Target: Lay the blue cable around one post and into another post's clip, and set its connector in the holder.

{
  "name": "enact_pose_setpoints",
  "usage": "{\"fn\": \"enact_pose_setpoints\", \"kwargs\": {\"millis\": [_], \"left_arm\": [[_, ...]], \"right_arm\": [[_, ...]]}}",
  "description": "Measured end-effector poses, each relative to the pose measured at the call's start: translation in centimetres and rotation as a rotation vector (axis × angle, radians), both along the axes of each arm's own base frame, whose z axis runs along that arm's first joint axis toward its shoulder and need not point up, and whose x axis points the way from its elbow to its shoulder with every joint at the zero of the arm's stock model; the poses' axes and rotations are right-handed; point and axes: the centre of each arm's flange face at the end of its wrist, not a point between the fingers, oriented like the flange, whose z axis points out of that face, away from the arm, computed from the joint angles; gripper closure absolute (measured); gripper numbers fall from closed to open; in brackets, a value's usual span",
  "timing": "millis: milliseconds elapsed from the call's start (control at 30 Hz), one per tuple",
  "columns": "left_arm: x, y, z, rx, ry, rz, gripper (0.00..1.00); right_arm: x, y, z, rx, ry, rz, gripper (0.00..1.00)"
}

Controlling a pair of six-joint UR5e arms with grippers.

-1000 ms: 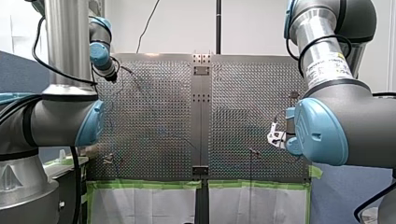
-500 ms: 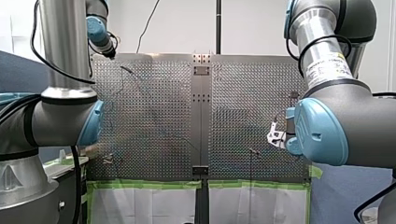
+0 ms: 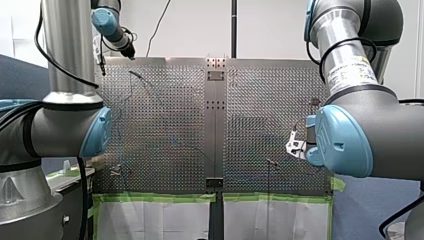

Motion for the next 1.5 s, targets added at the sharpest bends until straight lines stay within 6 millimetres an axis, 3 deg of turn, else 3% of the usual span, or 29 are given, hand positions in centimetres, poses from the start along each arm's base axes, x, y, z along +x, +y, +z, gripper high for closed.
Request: {"fn": "enact_pose_setpoints", "kwargs": {"millis": [400,800,1500], "left_arm": [[-0.8,-1.1,3.5,0.011,0.011,0.000,0.00],[-0.4,-1.5,0.8,0.011,0.130,0.009,0.00],[-0.6,-1.3,0.3,0.016,0.162,0.056,0.00]], "right_arm": [[0.0,0.0,0.0,-0.001,0.000,0.003,1.00],[0.0,0.0,-0.1,0.002,0.000,0.005,1.00],[0.1,0.1,-0.1,0.004,0.001,0.006,1.00]]}}
